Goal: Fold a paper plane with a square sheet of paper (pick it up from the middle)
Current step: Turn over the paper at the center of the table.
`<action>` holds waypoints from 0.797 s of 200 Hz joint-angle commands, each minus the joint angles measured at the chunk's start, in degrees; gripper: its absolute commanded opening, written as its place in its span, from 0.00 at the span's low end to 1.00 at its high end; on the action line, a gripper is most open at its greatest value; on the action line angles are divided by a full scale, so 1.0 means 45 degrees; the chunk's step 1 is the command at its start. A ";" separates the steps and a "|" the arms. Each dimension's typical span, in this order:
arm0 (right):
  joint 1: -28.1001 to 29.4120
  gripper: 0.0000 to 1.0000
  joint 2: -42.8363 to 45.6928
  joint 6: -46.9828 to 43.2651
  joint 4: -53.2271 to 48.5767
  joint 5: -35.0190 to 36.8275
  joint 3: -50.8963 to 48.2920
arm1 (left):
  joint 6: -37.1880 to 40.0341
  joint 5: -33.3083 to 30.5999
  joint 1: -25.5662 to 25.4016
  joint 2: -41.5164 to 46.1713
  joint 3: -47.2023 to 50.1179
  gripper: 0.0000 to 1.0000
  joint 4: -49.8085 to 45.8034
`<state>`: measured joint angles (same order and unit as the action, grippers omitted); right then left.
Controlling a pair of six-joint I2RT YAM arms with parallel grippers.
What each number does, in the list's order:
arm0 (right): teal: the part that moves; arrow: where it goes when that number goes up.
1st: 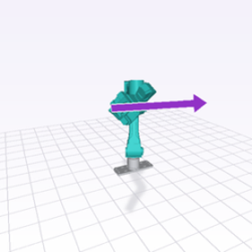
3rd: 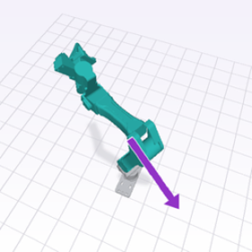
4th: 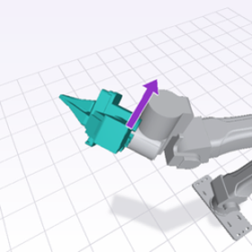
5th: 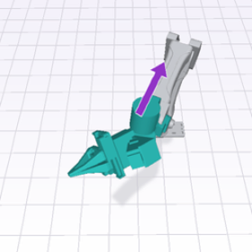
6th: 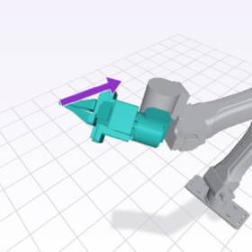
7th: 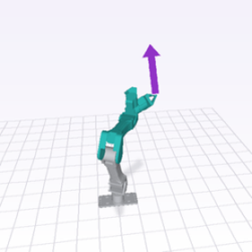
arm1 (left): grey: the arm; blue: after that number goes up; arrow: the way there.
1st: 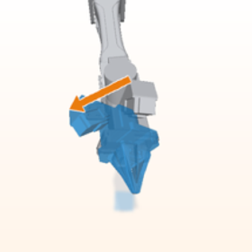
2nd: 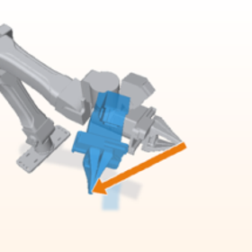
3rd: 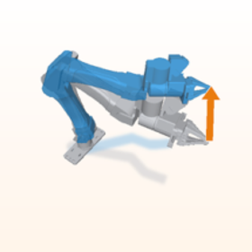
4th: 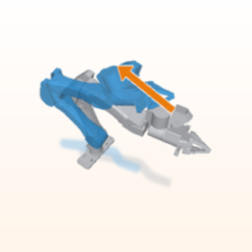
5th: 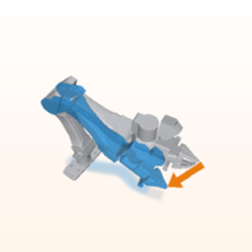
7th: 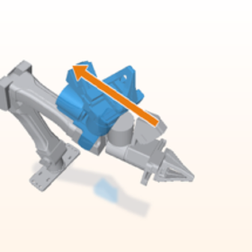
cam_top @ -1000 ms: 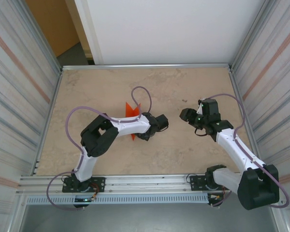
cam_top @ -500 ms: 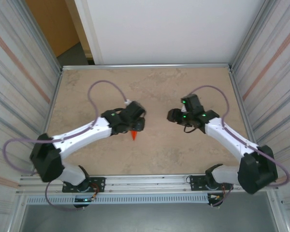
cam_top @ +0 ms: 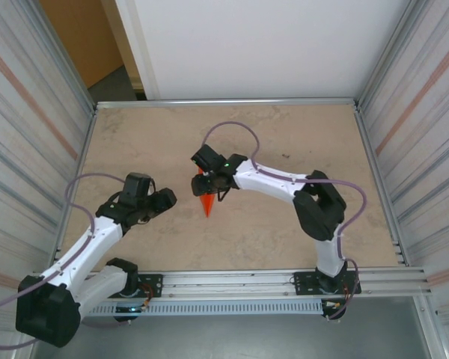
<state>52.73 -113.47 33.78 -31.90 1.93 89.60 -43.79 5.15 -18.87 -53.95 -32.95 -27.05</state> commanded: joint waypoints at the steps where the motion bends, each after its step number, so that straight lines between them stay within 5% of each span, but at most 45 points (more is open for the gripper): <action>1: 0.0154 0.55 -0.0842 -0.0338 -0.1194 0.0586 0.1243 | -0.0065 0.0709 0.0168 0.0386 0.0231 0.72 -0.0090; 34: 0.0143 0.48 -0.1715 -0.0021 -0.1544 0.0955 0.2048 | 0.0010 0.0838 0.0243 0.0372 0.0329 0.72 -0.0010; 79: -0.0319 0.11 -0.0882 0.0776 -0.0429 0.0753 0.1105 | 0.0116 0.1817 0.0240 -0.0012 0.0469 0.72 0.0923; 114: -0.1076 0.07 0.1060 0.1537 0.2560 -0.1170 -0.1540 | 0.0044 0.2915 0.0050 -0.0520 0.0472 0.72 0.2335; 159: -0.2185 0.08 0.3247 0.2684 0.6078 -0.3422 -0.4945 | 0.0027 0.2742 -0.1609 -0.1770 -0.0203 0.71 0.3649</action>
<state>44.45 -104.20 41.65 -15.09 -6.79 71.88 -43.79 16.36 -23.03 -59.40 -31.53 -15.70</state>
